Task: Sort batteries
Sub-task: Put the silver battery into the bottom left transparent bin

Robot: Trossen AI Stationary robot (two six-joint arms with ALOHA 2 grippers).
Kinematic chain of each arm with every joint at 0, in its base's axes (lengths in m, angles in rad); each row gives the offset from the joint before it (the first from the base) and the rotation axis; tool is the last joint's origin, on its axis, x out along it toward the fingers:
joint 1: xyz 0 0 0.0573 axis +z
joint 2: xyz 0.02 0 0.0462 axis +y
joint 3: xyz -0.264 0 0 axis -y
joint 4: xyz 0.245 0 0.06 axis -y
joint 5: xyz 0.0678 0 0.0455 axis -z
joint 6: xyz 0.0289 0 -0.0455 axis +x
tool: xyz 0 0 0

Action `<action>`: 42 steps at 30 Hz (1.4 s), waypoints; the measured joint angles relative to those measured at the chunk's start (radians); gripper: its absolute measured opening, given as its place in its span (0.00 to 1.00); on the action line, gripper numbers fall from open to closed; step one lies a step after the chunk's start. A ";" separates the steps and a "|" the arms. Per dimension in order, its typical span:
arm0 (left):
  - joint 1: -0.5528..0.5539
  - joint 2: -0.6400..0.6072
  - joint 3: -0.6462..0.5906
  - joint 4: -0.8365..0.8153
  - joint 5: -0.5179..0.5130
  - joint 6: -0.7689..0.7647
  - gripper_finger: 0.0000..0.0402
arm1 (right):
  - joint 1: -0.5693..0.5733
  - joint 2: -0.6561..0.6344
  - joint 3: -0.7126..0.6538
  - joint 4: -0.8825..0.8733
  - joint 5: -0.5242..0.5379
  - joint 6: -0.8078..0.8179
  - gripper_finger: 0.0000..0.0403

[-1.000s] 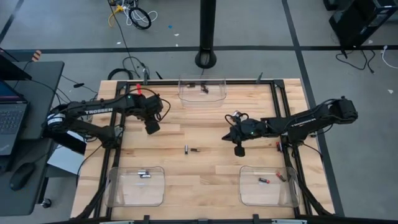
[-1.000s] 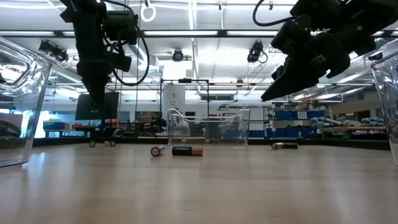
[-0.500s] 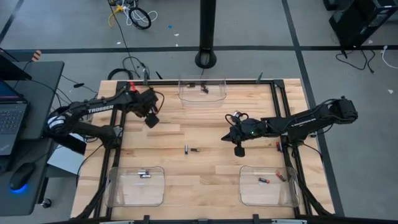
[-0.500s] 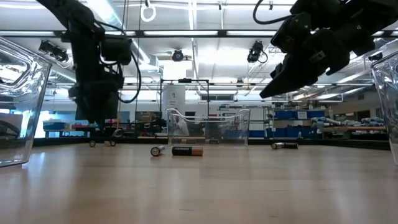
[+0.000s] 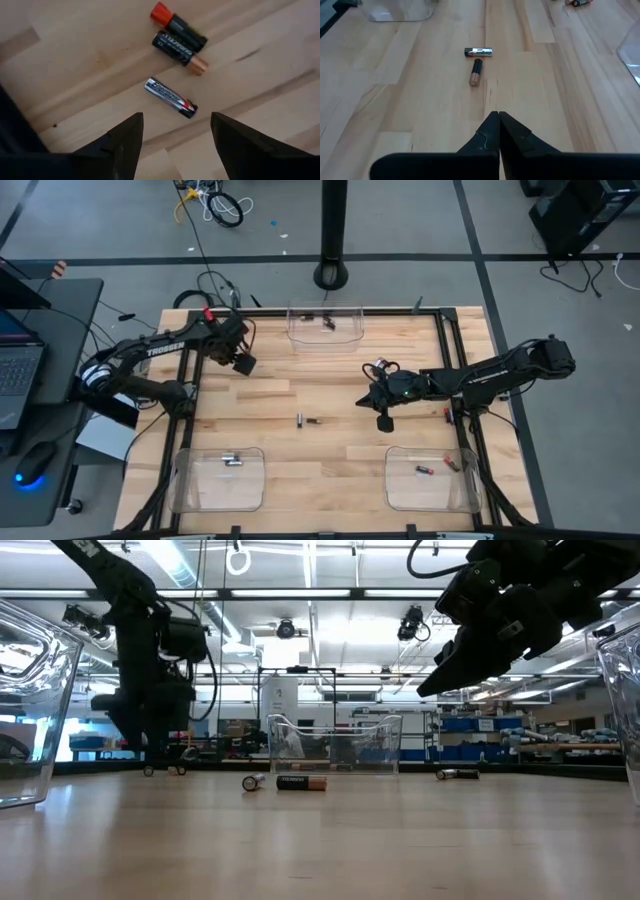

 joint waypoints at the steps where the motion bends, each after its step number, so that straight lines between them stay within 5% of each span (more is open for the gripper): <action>1: 0.000 0.012 -0.010 0.017 0.000 -0.001 0.60 | 0.000 0.000 0.000 0.000 0.000 0.000 0.02; 31: 0.060 0.100 -0.119 0.214 -0.015 0.040 0.59 | 0.038 0.000 0.000 0.018 0.006 -0.001 0.02; 42: 0.058 0.105 -0.120 0.225 -0.041 0.141 0.34 | 0.038 0.000 0.000 0.018 0.008 0.000 0.02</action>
